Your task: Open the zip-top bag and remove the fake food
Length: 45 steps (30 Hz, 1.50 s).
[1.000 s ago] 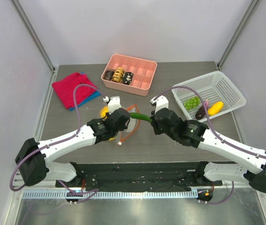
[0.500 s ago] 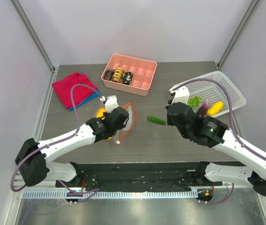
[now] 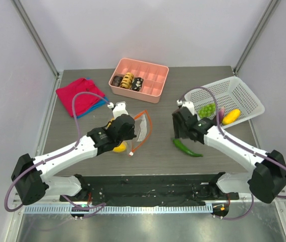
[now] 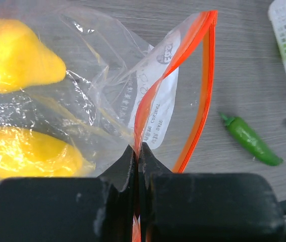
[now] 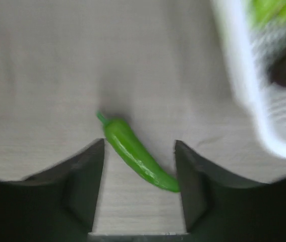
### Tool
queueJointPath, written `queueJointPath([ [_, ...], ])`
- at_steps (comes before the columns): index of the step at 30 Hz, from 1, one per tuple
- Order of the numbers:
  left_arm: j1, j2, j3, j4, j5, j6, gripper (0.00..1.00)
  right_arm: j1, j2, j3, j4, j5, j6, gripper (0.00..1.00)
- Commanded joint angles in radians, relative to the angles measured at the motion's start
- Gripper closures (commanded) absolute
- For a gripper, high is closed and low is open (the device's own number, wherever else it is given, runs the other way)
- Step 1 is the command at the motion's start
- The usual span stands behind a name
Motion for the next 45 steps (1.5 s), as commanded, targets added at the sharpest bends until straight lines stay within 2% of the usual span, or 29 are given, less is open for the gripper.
queueJointPath([
  [1,0.001,-0.058,-0.021,0.057,0.019,0.008,1.00,0.005,-0.032,-0.164,0.083,-0.134,0.089,0.32],
  [2,0.000,-0.060,-0.026,0.056,0.022,0.008,1.00,0.005,-0.036,-0.175,0.087,-0.119,0.094,0.22],
  [5,0.001,-0.067,-0.035,0.062,0.030,0.006,1.00,0.005,-0.003,-0.190,0.091,-0.094,0.063,0.12],
  [11,0.001,-0.089,-0.047,0.066,0.035,0.006,1.00,0.005,0.054,-0.227,0.137,-0.244,0.033,0.07],
  [18,0.001,-0.093,-0.044,0.074,0.045,0.009,1.00,0.048,0.142,-0.267,0.214,-0.274,0.003,0.07],
  [21,0.001,-0.086,-0.038,0.074,0.056,0.015,1.00,0.091,0.183,-0.259,0.216,-0.184,0.025,0.16],
  [22,0.001,-0.084,-0.035,0.074,0.062,0.017,1.00,0.097,0.183,-0.261,0.219,-0.162,0.040,0.22],
  [24,0.001,-0.076,-0.033,0.074,0.070,0.017,1.00,0.100,0.172,-0.254,0.222,-0.136,0.051,0.27],
  [25,0.001,-0.073,-0.032,0.074,0.073,0.017,1.00,0.100,0.165,-0.250,0.220,-0.124,0.053,0.41],
  [27,0.001,-0.060,-0.030,0.075,0.082,0.018,1.00,0.098,0.131,-0.227,0.216,-0.060,0.054,0.57],
  [28,0.001,-0.054,-0.029,0.075,0.085,0.018,1.00,0.095,0.120,-0.216,0.212,-0.036,0.054,0.79],
  [30,0.001,-0.040,-0.021,0.074,0.094,0.021,1.00,0.069,0.087,-0.158,0.187,0.008,0.050,0.97],
  [35,-0.003,-0.026,0.002,0.051,0.094,0.032,1.00,-0.053,0.016,0.000,0.147,0.079,-0.006,0.99],
  [39,-0.010,-0.017,0.026,0.037,0.108,0.040,1.00,-0.235,0.017,0.164,0.145,0.168,-0.048,0.99],
  [43,-0.025,-0.009,0.054,0.016,0.114,0.049,1.00,-0.380,0.123,0.259,0.179,0.208,-0.084,0.99],
  [45,-0.029,-0.006,0.062,0.009,0.119,0.052,1.00,-0.409,0.169,0.298,0.237,0.277,-0.142,0.98],
])
